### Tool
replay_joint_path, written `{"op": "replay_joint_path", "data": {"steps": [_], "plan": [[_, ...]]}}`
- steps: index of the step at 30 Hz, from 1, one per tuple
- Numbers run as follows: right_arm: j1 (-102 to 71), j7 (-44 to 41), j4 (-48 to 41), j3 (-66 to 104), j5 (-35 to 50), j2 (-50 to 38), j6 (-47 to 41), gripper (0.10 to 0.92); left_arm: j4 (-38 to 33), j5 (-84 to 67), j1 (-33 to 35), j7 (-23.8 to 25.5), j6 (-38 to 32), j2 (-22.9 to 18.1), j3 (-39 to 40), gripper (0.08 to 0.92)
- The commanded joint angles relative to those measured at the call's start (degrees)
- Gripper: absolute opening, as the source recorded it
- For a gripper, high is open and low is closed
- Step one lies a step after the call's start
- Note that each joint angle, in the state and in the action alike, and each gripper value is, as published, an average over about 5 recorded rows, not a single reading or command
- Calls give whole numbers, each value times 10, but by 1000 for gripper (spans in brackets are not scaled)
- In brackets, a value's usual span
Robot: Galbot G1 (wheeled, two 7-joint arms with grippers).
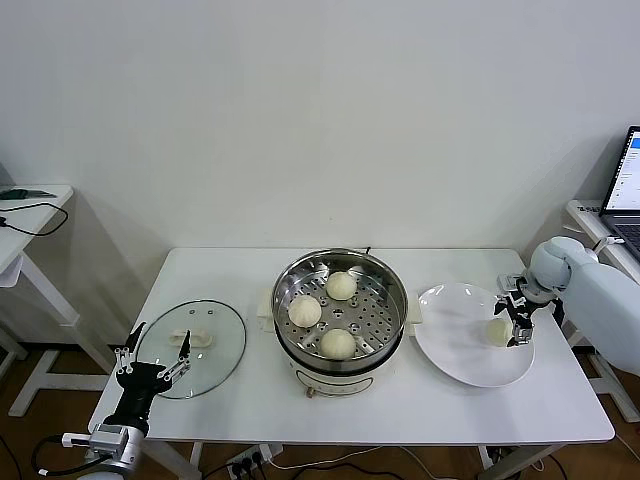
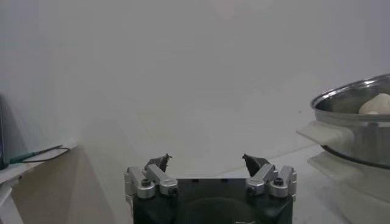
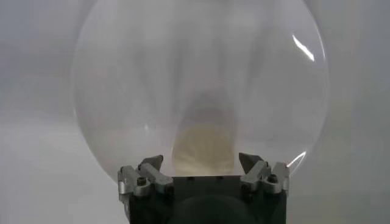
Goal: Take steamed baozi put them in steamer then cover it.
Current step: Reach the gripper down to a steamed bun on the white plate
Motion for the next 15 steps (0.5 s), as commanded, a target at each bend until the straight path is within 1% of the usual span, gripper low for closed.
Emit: {"op": "replay_joint_path", "data": {"steps": [1, 15], "plan": [[-10, 4, -16, 18, -31, 10, 6, 823, 0, 0, 1, 0, 0, 0, 0, 823], [-17, 8, -26, 29, -47, 19, 12, 822, -3, 1, 3, 0, 0, 0, -2, 823]]}}
